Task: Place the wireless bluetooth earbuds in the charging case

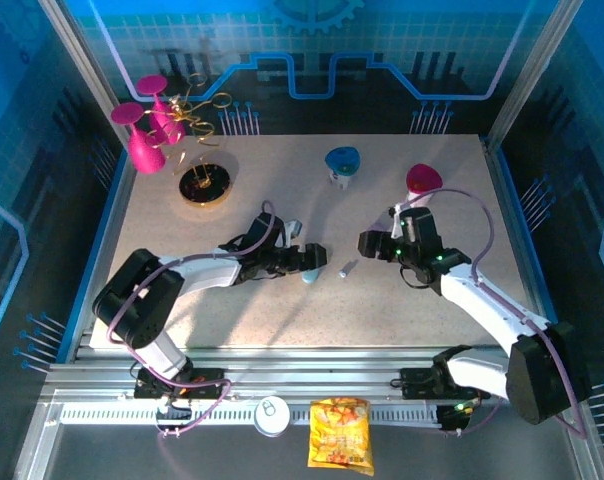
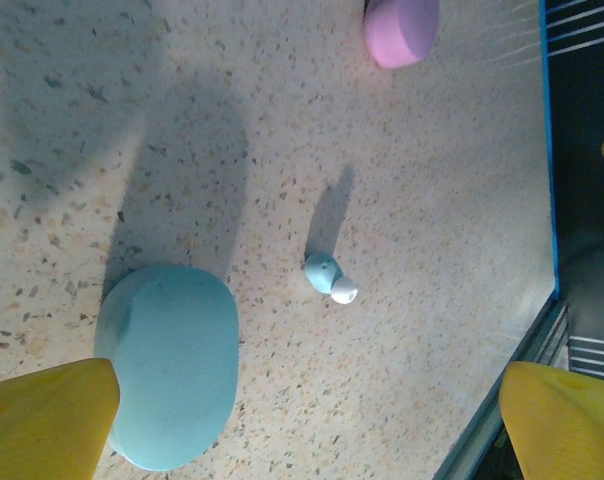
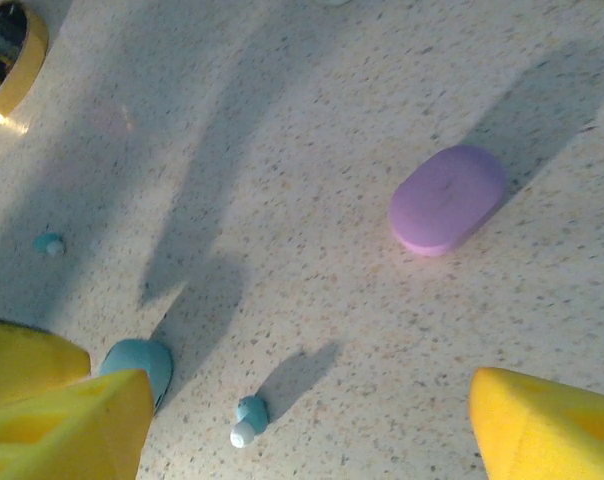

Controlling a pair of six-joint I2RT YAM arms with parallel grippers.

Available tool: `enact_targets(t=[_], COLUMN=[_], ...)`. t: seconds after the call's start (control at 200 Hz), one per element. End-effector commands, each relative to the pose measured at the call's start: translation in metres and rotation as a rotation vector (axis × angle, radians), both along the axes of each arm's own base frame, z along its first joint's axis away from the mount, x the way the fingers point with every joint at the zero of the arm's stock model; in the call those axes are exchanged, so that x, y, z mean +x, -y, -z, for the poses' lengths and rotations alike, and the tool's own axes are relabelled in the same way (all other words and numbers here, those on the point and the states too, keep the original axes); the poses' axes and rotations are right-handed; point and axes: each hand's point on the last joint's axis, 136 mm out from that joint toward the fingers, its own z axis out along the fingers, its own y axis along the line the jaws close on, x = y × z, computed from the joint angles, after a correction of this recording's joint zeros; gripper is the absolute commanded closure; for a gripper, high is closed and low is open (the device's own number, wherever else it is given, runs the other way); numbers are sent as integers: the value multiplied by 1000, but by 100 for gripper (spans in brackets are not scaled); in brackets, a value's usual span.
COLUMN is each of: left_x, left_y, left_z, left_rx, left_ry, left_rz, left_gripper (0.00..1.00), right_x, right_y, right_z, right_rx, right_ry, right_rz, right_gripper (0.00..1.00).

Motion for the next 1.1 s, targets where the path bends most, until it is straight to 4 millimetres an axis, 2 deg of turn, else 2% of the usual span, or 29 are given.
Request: enact_targets(t=[0.0, 0.165, 0.325, 0.525, 0.66, 0.675, 0.695, 0.886, 1.096], left_x=[20, 40, 46, 41, 34, 34, 33, 28, 24], left_y=[-26, -81, -113, -125, -129, -130, -131, -137, -140], left_z=[-22, -37, -52, -58, -59, -58, -58, -60, -62], left_rx=[-14, 96, 137, 168, 175, 179, 181, 204, 218], left_ry=[73, 191, 259, 346, 379, 379, 383, 413, 428], left_rz=[-96, -217, -288, -303, -300, -301, -302, -309, -310], left_gripper=[1, 1, 1, 1, 1, 1, 1, 1, 1], right_x=[-4, -15, -26, -35, -38, -34, -33, -30, -27], right_y=[-15, -45, -79, -123, -141, -148, -152, -174, -182], right_z=[-2, 6, 20, 45, 63, 57, 59, 74, 85], right_rx=[-31, -60, -75, -134, -212, -202, -212, -283, -324], right_ry=[42, 32, 8, -51, -72, -60, -65, -86, -105], right_rz=[-53, -92, -106, -149, -188, -191, -198, -223, -225], right_gripper=[17, 17, 19, 17, 18, 19, 20, 31, 38])
